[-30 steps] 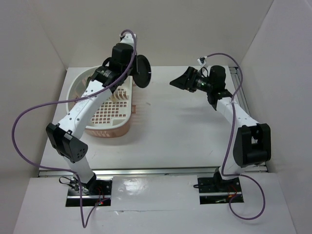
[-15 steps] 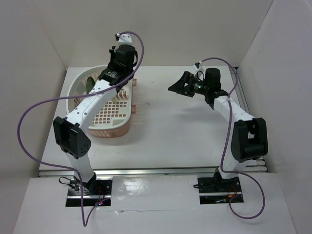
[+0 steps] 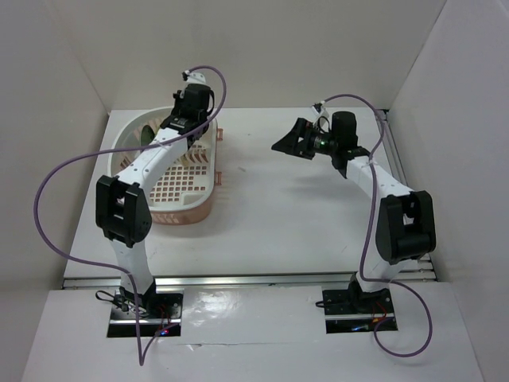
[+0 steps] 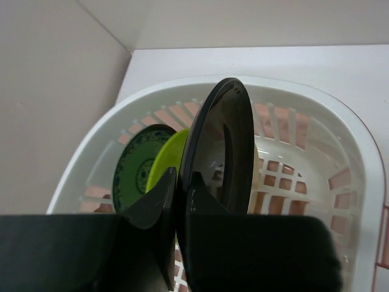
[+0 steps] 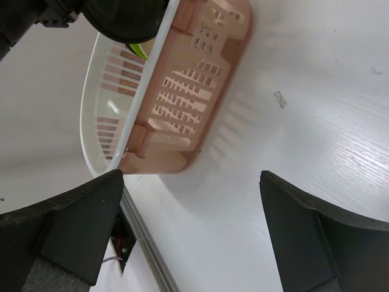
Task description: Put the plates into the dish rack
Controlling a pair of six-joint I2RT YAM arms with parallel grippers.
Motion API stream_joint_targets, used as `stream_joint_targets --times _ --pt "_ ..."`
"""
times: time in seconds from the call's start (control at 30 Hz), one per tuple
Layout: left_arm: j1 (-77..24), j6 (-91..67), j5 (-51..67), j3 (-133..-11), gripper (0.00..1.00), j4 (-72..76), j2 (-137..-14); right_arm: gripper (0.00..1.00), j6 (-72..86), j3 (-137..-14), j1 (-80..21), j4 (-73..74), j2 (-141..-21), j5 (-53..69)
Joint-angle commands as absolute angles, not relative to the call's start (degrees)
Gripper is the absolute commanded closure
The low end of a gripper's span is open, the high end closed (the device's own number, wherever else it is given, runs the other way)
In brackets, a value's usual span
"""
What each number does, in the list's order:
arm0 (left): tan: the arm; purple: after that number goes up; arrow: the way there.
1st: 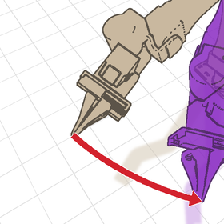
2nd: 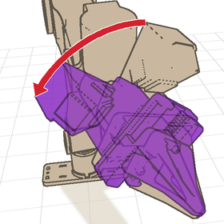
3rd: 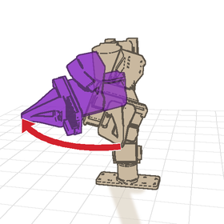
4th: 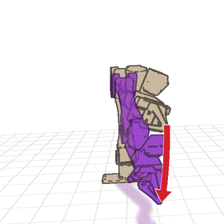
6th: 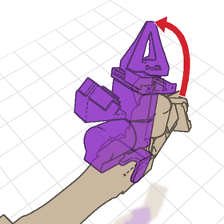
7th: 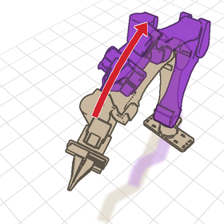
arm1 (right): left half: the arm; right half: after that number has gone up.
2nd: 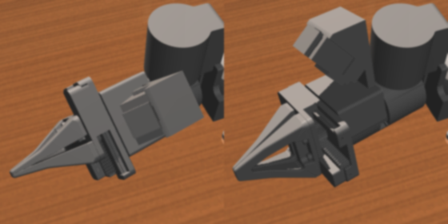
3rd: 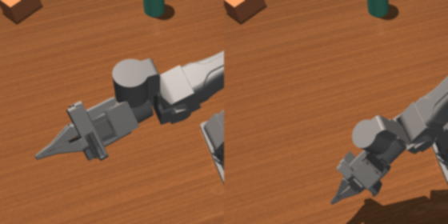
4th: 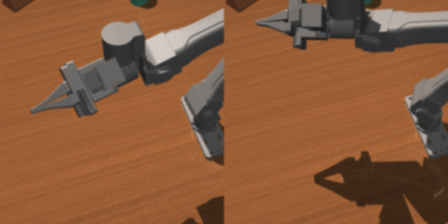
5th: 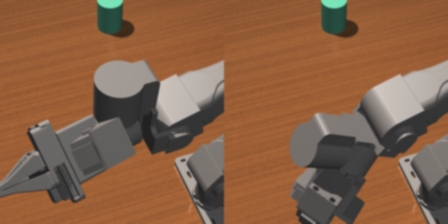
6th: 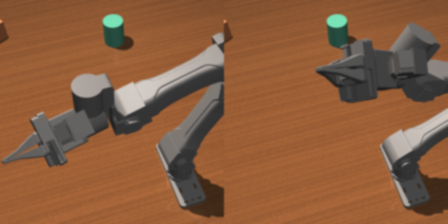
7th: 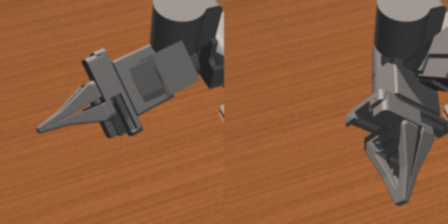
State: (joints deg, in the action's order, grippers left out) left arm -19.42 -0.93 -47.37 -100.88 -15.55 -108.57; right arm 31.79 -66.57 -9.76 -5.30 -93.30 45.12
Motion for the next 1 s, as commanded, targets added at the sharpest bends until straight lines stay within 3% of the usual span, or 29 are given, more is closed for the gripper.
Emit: stream_joint_targets --times 0.0,0.97 --pt "-19.6 -3.2 -43.2 -100.4 1.0 -13.5 -107.3 0.0 30.7 -70.0 -10.5 -5.7 -94.2 46.9" --pt "-19.6 -6.6 -40.9 -94.1 1.0 -14.3 -107.4 0.0 31.2 -70.0 -11.1 -7.3 -95.8 48.0"
